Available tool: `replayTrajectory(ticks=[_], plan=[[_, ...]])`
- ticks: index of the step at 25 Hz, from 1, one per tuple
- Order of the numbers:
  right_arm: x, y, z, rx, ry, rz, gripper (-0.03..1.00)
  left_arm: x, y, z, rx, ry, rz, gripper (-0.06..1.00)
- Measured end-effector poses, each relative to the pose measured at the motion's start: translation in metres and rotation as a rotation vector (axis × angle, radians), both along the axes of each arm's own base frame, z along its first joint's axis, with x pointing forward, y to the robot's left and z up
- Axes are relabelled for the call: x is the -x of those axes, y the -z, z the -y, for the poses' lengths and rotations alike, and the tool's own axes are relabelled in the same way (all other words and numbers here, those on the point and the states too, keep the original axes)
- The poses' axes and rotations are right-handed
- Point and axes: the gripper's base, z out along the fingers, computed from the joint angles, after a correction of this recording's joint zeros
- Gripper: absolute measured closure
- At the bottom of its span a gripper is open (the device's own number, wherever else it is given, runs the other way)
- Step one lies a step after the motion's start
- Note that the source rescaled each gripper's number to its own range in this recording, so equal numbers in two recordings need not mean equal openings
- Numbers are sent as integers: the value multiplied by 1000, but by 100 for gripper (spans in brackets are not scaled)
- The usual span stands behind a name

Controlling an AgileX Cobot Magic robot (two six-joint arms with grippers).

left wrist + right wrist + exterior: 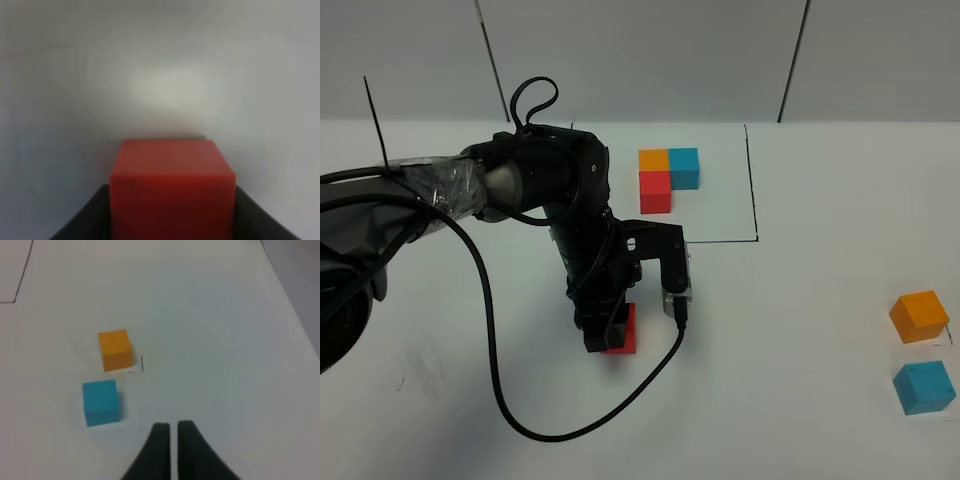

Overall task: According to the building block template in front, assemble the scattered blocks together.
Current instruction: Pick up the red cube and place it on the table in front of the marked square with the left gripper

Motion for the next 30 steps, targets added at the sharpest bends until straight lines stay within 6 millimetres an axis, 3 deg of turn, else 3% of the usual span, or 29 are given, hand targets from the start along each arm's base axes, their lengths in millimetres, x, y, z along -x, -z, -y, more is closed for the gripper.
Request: replayTrajectory(ticks=[30], plan=[[0,0,0,0,0,0,96,-1,1,1,-3,-34,-9,45]])
